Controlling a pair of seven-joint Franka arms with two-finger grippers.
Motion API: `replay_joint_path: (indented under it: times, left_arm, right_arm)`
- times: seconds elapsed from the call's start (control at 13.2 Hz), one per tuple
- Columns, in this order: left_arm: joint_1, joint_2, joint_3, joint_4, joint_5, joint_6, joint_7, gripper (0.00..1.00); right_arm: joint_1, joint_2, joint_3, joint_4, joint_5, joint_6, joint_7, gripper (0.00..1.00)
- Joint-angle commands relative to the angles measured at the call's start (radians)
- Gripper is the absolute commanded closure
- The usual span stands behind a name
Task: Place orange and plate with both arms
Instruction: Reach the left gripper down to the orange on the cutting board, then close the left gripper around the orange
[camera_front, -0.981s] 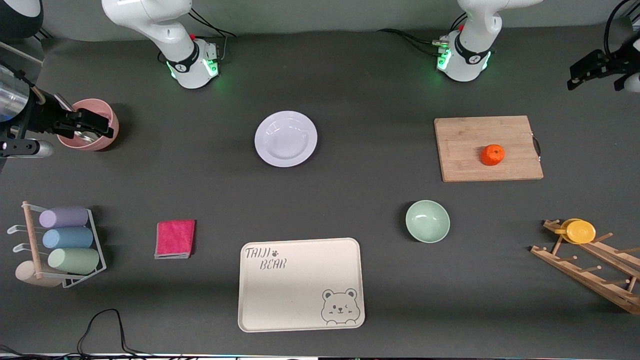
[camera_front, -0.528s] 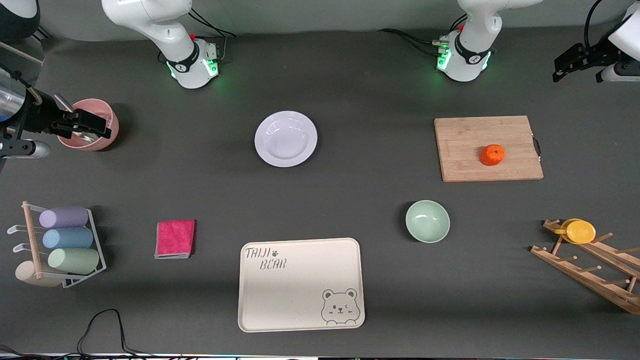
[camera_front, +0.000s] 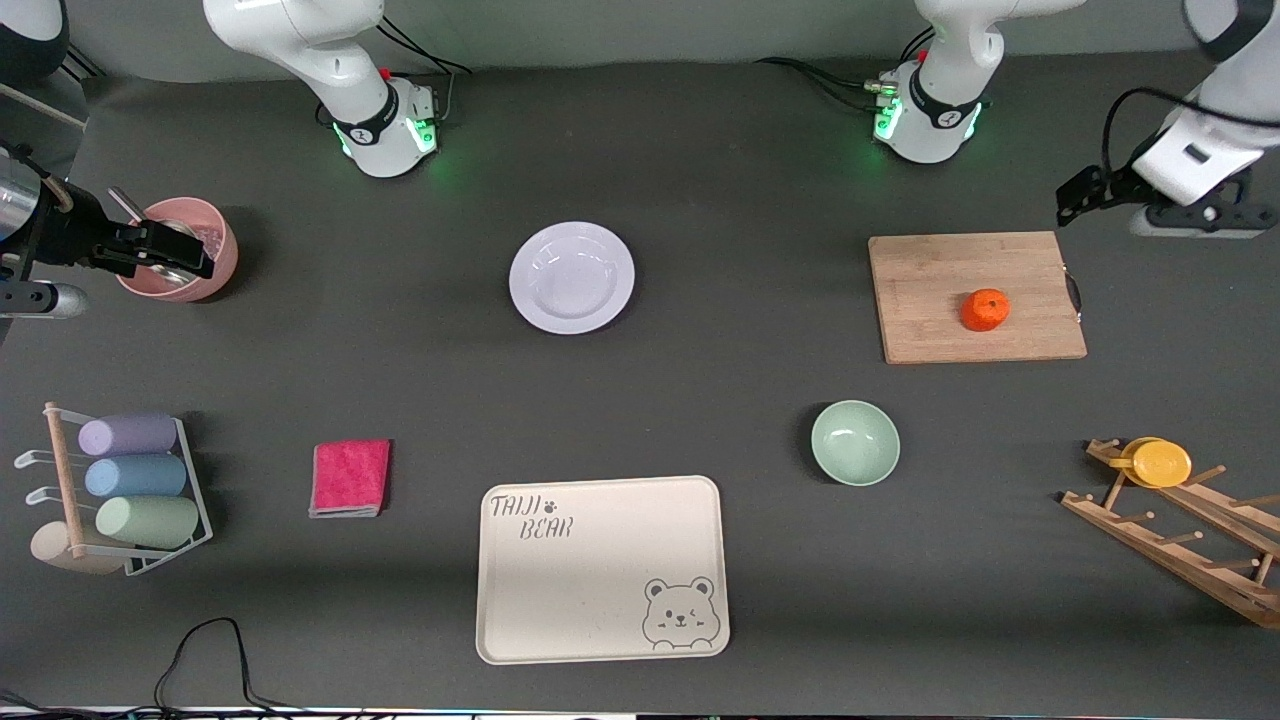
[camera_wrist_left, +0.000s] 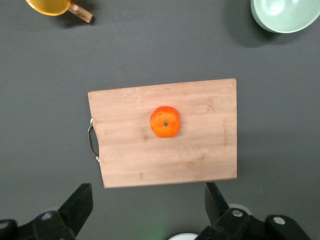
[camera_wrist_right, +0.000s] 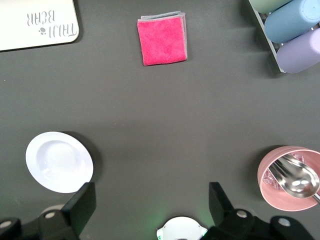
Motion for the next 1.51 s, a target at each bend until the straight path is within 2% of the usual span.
replay_joint_path:
  times: [0.0, 0.15, 0.3, 0.6, 0.83, 1.21, 1.43]
  left_arm:
    - [-0.001, 0.024, 0.0, -0.139, 0.012, 0.191, 0.016, 0.0]
    - [-0.004, 0.109, 0.0, -0.209, 0.013, 0.352, 0.016, 0.0]
    - [-0.004, 0.205, 0.0, -0.239, 0.012, 0.492, 0.016, 0.0]
    - [-0.003, 0.35, 0.0, -0.261, 0.013, 0.652, 0.018, 0.0]
    - [-0.004, 0.428, 0.0, -0.27, 0.013, 0.722, 0.018, 0.0]
    - [-0.006, 0.497, 0.0, -0.27, 0.013, 0.742, 0.018, 0.0]
    - [-0.009, 0.497, -0.002, -0.266, 0.012, 0.742, 0.018, 0.36]
  right_arm:
    - [0.015, 0.015, -0.004, 0.008, -0.02, -0.01, 0.017, 0.0]
    - [0.012, 0.015, -0.007, 0.007, -0.018, -0.013, 0.013, 0.0]
    - [0.009, 0.012, -0.007, 0.005, -0.01, -0.016, 0.017, 0.0]
    - [0.008, 0.016, -0.035, 0.005, 0.032, -0.017, -0.011, 0.0]
    - [0.003, 0.015, -0.036, 0.036, 0.025, -0.016, -0.057, 0.0]
    - [0.003, 0.022, -0.035, 0.048, 0.034, 0.007, -0.08, 0.0]
    - [0.0, 0.044, -0.038, 0.056, 0.034, 0.007, -0.08, 0.0]
